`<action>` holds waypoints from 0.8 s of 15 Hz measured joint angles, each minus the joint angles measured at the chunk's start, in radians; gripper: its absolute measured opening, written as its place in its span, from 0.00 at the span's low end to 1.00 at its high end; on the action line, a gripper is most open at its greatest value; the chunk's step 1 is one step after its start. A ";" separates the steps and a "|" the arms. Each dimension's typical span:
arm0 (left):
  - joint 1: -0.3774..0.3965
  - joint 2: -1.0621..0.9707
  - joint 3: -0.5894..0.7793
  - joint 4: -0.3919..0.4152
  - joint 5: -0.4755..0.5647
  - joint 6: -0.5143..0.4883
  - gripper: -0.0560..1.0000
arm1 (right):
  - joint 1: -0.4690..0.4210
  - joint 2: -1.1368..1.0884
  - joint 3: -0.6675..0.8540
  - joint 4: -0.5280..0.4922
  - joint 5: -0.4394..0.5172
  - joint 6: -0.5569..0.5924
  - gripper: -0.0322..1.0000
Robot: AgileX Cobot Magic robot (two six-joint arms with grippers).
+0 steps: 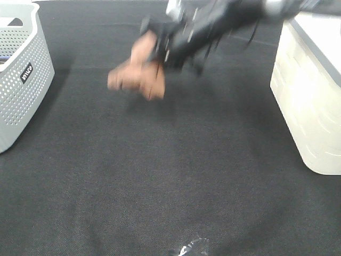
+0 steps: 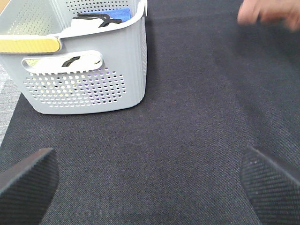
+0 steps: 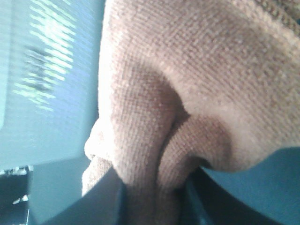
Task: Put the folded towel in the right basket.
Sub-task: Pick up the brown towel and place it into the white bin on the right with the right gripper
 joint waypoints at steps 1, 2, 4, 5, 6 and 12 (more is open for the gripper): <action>0.000 0.000 0.000 0.000 0.000 0.000 0.98 | 0.000 0.000 0.000 0.000 0.000 0.000 0.29; 0.000 0.000 0.000 0.000 0.000 0.000 0.98 | -0.023 -0.036 -0.051 -0.024 0.045 0.009 0.29; 0.000 0.000 0.000 0.000 0.000 0.000 0.98 | -0.085 -0.105 -0.146 -0.110 0.171 0.047 0.29; 0.000 0.000 0.000 0.000 0.000 0.000 0.98 | -0.117 -0.137 -0.179 -0.146 0.224 0.064 0.29; 0.000 0.000 0.000 0.000 0.000 0.000 0.98 | -0.156 -0.169 -0.204 -0.171 0.262 0.079 0.29; 0.000 0.000 0.000 0.000 0.000 0.000 0.98 | -0.441 -0.344 -0.238 -0.375 0.359 0.120 0.29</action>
